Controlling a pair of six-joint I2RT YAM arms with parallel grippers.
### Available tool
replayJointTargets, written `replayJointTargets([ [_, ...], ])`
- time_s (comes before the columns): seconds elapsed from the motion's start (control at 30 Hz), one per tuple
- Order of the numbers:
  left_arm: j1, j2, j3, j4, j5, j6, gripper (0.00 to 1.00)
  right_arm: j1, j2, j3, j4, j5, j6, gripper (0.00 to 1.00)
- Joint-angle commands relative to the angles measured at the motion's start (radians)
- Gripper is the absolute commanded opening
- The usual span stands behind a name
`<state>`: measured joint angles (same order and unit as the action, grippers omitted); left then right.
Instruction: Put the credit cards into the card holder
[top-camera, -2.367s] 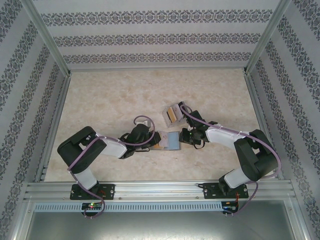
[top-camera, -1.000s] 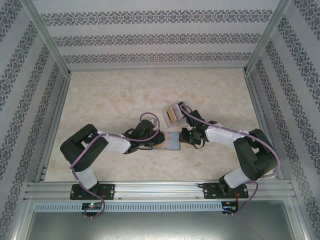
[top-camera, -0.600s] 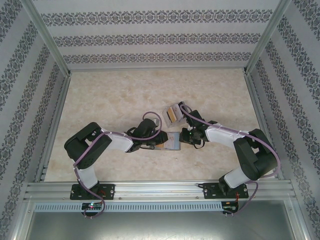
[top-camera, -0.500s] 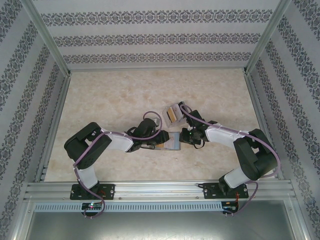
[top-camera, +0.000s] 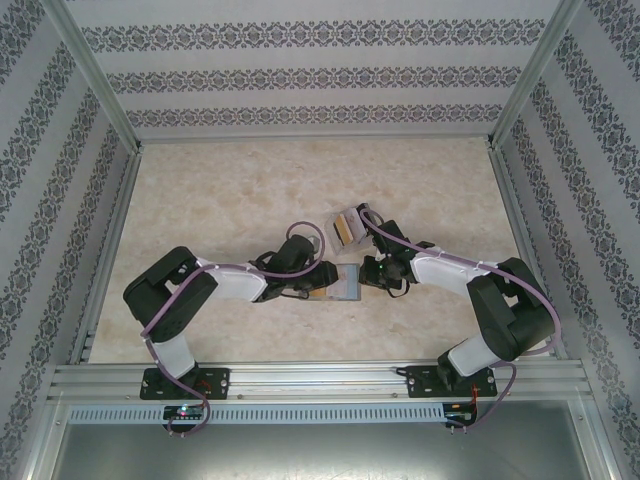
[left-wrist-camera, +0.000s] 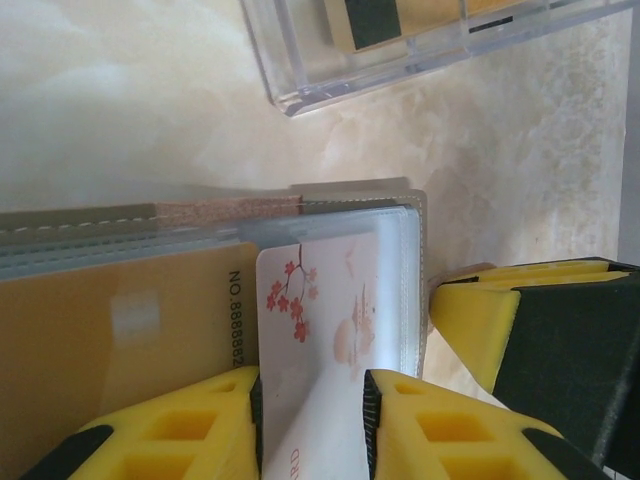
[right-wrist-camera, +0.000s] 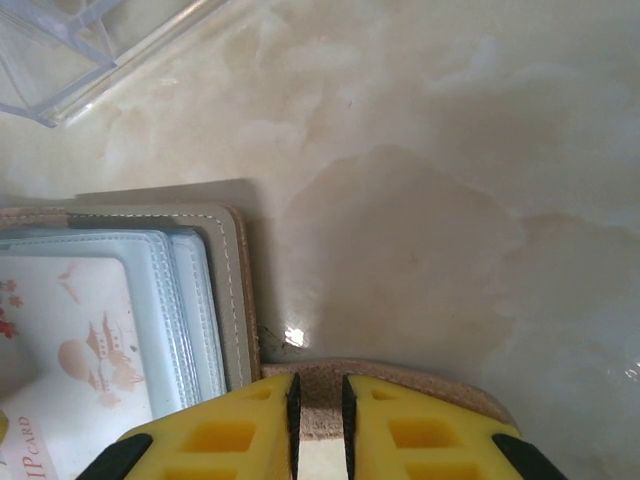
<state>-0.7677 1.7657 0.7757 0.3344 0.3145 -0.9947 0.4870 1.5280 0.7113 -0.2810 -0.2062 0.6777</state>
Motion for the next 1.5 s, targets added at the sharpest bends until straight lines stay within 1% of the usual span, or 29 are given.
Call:
replayJointTargets([
  [0.0,-0.035,0.046,0.043,-0.091,0.017,0.018,0.34,0.030,0.020,-0.012,0.025,-0.024,0.012,0.21],
  [0.13,-0.050,0.076,0.085,-0.149,0.020,-0.015,0.35,0.038,0.020,-0.014,0.030,-0.021,0.021,0.21],
  [0.23,-0.058,0.085,0.099,-0.161,0.017,-0.025,0.39,0.040,0.021,-0.016,0.029,-0.017,0.024,0.21],
  [0.33,-0.061,0.091,0.113,-0.178,0.023,-0.039,0.41,0.041,0.023,-0.018,0.027,-0.012,0.025,0.21],
  [0.67,-0.079,0.122,0.180,-0.249,0.047,-0.015,0.44,0.044,0.026,-0.013,0.025,-0.011,0.023,0.21],
  [0.77,-0.079,0.101,0.185,-0.304,0.017,0.006,0.46,0.044,0.023,-0.010,0.008,0.013,0.022,0.21],
  [0.9,-0.079,0.033,0.176,-0.423,-0.089,0.050,0.53,0.040,0.024,-0.001,-0.032,0.063,0.010,0.21],
  [0.97,-0.077,0.007,0.175,-0.467,-0.128,0.069,0.56,0.036,0.025,-0.001,-0.036,0.067,0.004,0.21],
  [1.13,-0.075,0.004,0.195,-0.521,-0.147,0.102,0.56,0.035,0.025,0.001,-0.025,0.057,0.003,0.21],
  [1.3,-0.074,0.010,0.205,-0.577,-0.189,0.116,0.55,0.035,0.029,0.004,-0.026,0.056,0.005,0.21],
  [1.4,-0.074,-0.007,0.176,-0.542,-0.182,0.112,0.56,0.034,0.029,0.004,-0.027,0.050,0.002,0.21],
  [1.47,-0.074,-0.016,0.175,-0.507,-0.155,0.122,0.56,0.034,0.026,0.002,-0.022,0.046,0.002,0.21],
])
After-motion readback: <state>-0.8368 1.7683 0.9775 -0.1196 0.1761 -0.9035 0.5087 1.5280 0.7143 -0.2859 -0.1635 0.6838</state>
